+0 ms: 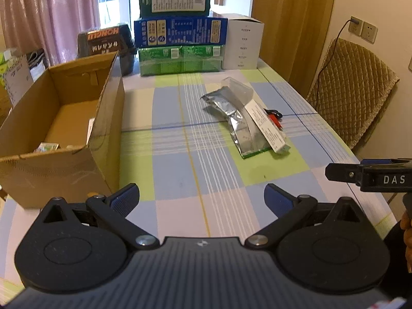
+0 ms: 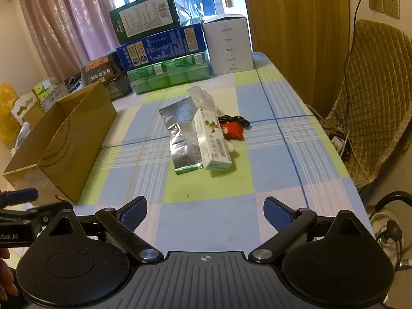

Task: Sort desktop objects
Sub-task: 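Return both tools to the foil bag and white box on the table, then grasp the white box with green print with the right tool, then grasp the silver foil bag with the left tool, then carry the foil bag and white box over the cardboard box with both tools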

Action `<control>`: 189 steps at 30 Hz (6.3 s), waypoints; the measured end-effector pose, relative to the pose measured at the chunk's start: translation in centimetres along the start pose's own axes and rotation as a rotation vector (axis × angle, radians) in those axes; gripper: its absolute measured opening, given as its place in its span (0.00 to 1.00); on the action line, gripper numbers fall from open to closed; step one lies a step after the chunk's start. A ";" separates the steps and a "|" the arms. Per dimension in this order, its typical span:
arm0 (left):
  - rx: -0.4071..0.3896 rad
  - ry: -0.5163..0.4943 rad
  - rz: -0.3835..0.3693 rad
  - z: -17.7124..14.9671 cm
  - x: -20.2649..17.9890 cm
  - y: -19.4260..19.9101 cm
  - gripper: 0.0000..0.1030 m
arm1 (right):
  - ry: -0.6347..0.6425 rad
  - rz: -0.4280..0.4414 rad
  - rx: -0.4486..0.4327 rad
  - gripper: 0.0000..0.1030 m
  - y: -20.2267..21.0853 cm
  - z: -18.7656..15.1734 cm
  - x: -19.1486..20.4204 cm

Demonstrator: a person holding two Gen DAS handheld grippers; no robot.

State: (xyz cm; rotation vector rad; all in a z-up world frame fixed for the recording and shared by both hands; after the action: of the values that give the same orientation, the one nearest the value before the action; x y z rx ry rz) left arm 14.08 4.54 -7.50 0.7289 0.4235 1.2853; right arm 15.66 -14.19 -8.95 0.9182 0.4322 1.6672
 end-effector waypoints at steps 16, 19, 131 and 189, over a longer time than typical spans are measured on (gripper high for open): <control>0.054 -0.053 -0.049 2.6 -0.3 -6.6 0.98 | 0.127 0.016 -0.015 0.85 -5.8 4.1 0.4; 0.060 -0.071 -0.059 3.0 -0.4 -8.3 0.98 | 0.128 0.027 0.009 0.69 -8.2 4.5 0.1; 0.439 -0.394 -0.267 -2.7 -4.5 -13.6 0.41 | 0.350 -0.028 0.240 0.35 -10.5 -5.3 0.6; 0.328 -0.557 -0.196 2.1 2.1 4.3 0.31 | 0.634 0.044 0.126 0.35 1.1 -1.9 10.0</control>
State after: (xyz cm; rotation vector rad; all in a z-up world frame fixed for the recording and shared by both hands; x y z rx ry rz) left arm 12.94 6.51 -2.77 1.2472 0.2401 0.7882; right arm 12.83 -4.79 -5.93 0.4675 0.9557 1.9739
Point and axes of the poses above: each gripper's, at about its wrist camera, not at the fingertips, and y roughly against the way its jaws point, x to its left, z to its top, the point moved 10 cm from there along -y, roughly the way its jaws point, and after that the axes turned 11 degrees about -y, right-handed, at the moved point
